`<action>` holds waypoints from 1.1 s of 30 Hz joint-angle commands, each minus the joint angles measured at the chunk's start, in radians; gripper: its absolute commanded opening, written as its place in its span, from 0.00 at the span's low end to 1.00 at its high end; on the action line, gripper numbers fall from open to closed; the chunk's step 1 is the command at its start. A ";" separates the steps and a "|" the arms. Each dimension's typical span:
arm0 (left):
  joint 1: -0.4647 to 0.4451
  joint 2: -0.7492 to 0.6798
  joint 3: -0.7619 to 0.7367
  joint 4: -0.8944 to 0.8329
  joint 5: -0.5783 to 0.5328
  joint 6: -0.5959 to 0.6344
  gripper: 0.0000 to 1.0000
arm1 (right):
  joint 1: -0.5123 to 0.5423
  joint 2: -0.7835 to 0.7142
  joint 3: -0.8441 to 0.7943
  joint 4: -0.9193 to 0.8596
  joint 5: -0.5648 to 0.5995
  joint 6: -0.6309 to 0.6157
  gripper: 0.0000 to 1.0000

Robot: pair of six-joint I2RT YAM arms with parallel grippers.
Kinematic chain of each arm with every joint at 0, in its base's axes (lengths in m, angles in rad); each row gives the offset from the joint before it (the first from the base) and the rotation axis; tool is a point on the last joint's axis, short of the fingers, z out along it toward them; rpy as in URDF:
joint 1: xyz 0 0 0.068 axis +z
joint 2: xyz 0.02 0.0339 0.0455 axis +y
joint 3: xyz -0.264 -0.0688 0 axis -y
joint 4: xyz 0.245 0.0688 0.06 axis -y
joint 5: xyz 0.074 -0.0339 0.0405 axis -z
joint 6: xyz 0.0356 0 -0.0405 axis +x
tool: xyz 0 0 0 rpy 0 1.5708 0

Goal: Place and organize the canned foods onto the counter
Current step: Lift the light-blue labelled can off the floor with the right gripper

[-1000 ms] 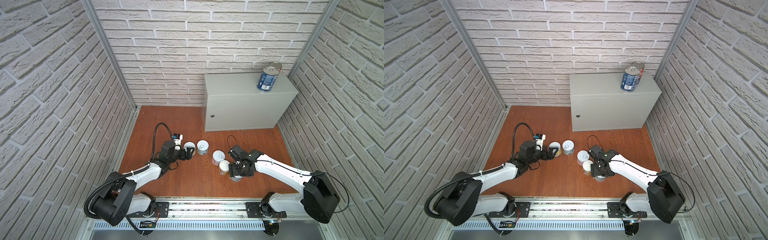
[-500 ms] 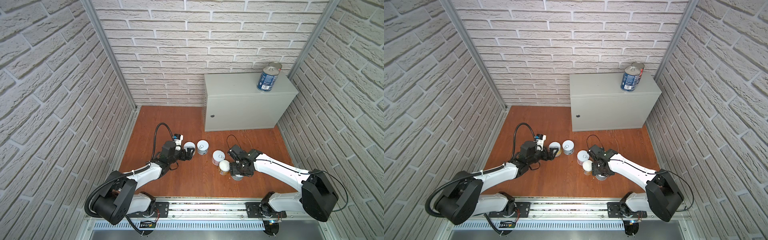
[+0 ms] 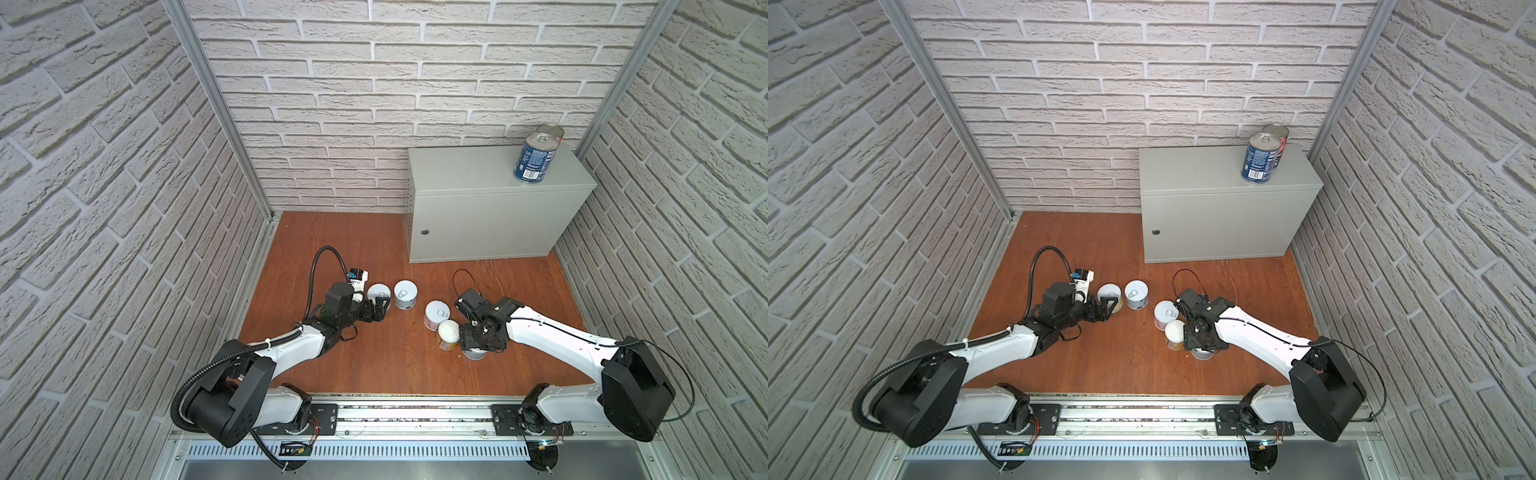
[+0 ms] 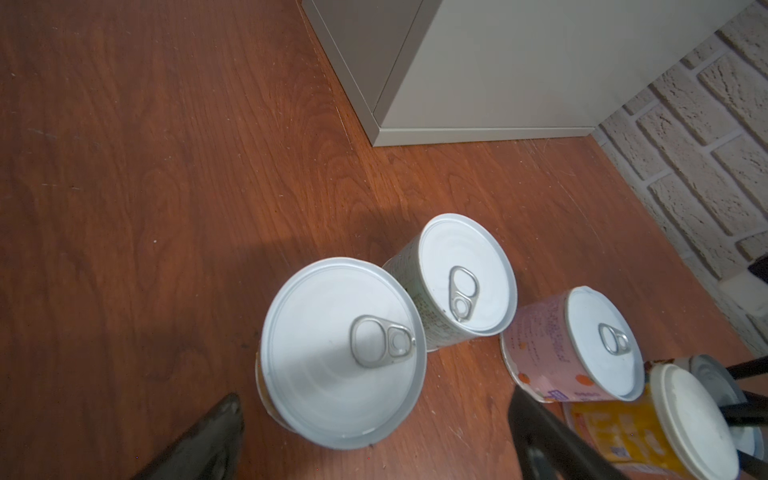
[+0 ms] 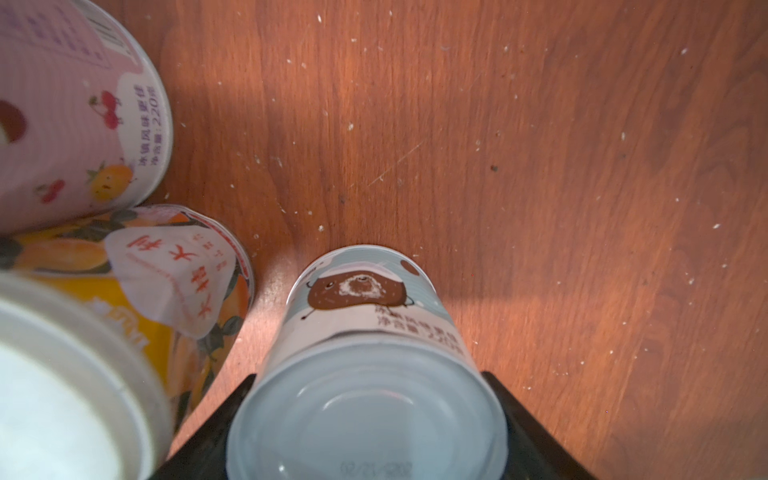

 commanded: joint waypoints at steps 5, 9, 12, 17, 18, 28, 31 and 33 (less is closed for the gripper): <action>-0.008 0.005 0.023 0.016 -0.015 0.013 0.98 | 0.006 0.004 0.043 -0.021 0.067 0.007 0.65; -0.008 0.000 0.025 0.007 -0.018 0.015 0.98 | 0.006 0.005 0.050 -0.013 0.073 0.014 0.64; -0.008 -0.003 0.027 0.003 -0.020 0.015 0.98 | 0.006 0.006 0.059 -0.014 0.082 0.013 0.64; -0.009 0.000 0.027 0.006 -0.020 0.013 0.99 | 0.006 0.004 0.076 -0.034 0.108 0.015 0.60; -0.009 0.003 0.027 0.008 -0.020 0.012 0.99 | 0.006 -0.001 0.080 -0.040 0.119 0.020 0.59; -0.015 -0.001 0.033 -0.006 -0.018 0.018 0.98 | 0.006 -0.058 0.113 -0.060 0.147 0.041 0.56; -0.016 -0.004 0.033 -0.006 -0.016 0.018 0.98 | 0.006 -0.073 0.120 -0.074 0.155 0.044 0.56; -0.017 -0.005 0.033 -0.007 -0.015 0.018 0.98 | 0.005 -0.086 0.126 -0.084 0.164 0.045 0.56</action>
